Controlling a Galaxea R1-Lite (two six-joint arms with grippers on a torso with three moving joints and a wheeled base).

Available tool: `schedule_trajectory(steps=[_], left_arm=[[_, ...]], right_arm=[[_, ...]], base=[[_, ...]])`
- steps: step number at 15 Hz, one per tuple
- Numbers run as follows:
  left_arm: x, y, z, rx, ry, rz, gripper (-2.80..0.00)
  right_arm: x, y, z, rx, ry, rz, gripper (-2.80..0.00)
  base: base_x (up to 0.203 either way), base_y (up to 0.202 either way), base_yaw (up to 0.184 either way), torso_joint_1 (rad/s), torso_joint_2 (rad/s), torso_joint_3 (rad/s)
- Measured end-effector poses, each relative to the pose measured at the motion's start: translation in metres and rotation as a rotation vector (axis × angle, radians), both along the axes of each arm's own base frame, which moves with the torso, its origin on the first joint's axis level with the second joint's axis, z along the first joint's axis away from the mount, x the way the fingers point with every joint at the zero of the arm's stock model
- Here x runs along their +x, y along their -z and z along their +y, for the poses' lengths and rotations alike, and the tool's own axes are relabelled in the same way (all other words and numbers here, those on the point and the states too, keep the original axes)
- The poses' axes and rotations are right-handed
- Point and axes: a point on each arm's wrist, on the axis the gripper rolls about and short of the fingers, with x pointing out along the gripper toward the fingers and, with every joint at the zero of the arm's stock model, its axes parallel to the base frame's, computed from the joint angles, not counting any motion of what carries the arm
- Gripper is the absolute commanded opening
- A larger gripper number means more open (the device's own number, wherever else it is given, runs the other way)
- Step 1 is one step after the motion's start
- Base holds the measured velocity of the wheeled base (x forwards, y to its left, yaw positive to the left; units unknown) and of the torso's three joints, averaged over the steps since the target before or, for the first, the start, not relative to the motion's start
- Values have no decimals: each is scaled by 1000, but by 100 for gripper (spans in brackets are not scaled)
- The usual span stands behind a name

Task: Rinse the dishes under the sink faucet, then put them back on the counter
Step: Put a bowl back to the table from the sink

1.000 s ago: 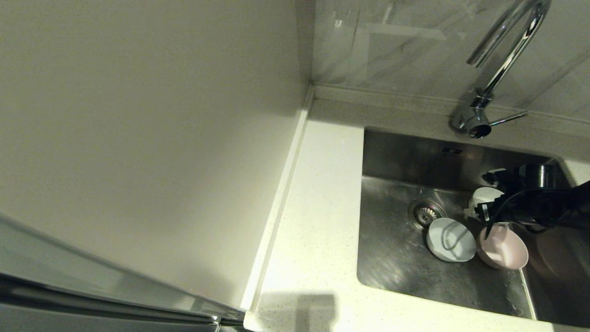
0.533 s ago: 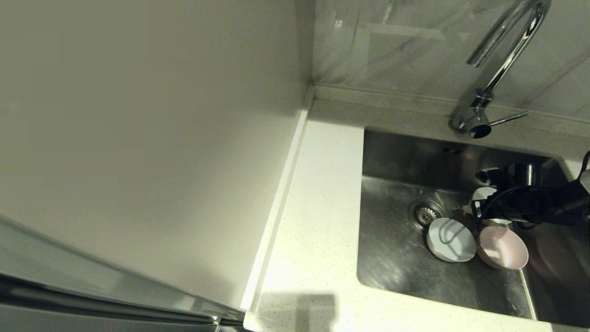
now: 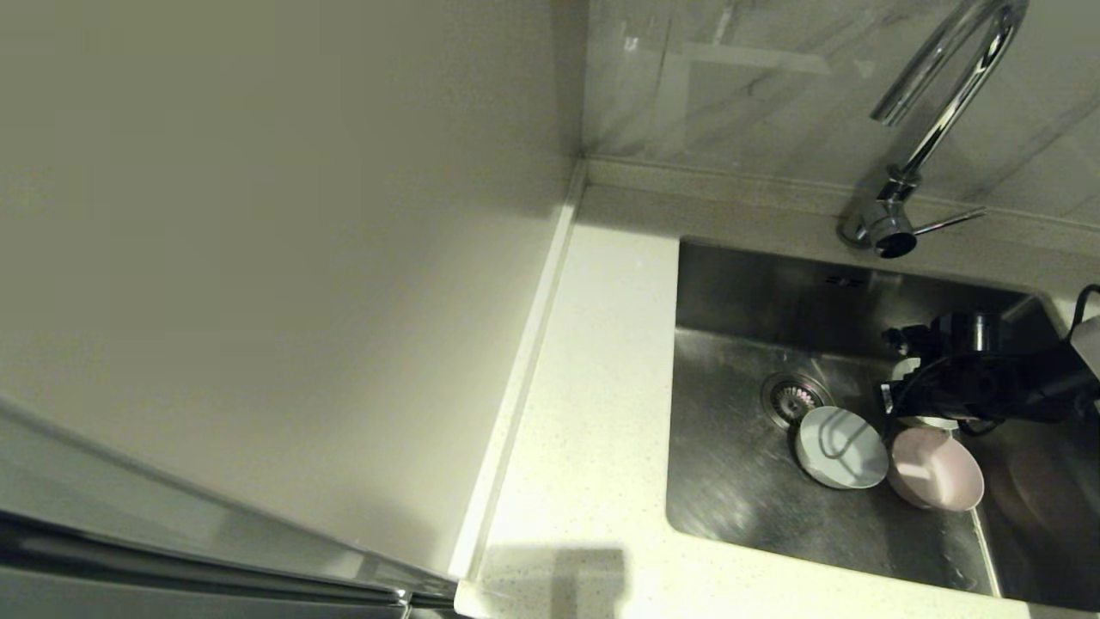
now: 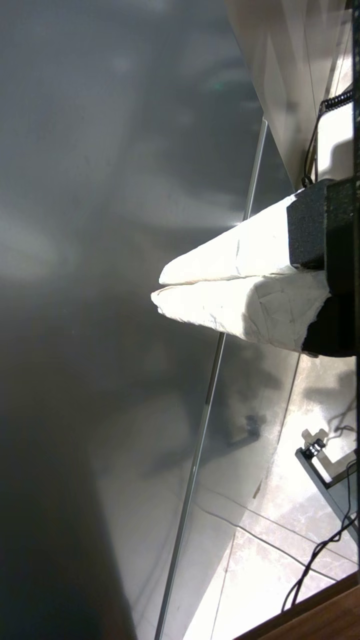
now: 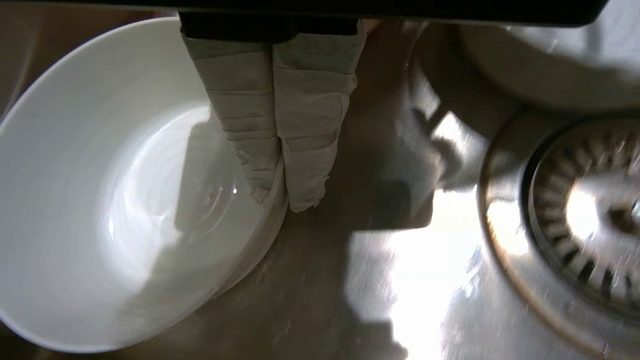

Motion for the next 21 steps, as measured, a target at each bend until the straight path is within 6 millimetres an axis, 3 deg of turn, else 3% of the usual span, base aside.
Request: schedule_trajectory(steps=[5,8,11,14,17,21], left_arm=[[0,0,0,0,-1,0,-280],[0,0,0,0,0,0,-280],[0,0,0,0,0,0,-280],[0,0,0,0,-1,0,-280],[0,0,0,0,0,0,-280],[0,0,0,0,0,0,-280]], right_arm=[[-27,-33,12,28,7,-11,-280],[-55,-51,24,44,-3,-5,-280],[-84,-83,35,144,-26,-75,-280],[-117,-121,48,321,-14,-120,-280],[-151,-148,64,635,13,-67,-280],[-179,-190,87,1005,80,37,-280]], base=[[0,0,0,0,0,0],[0,0,0,0,0,0],[0,0,0,0,0,0],[0,0,0,0,0,0],[0,0,0,0,0,0],[0,0,0,0,0,0]])
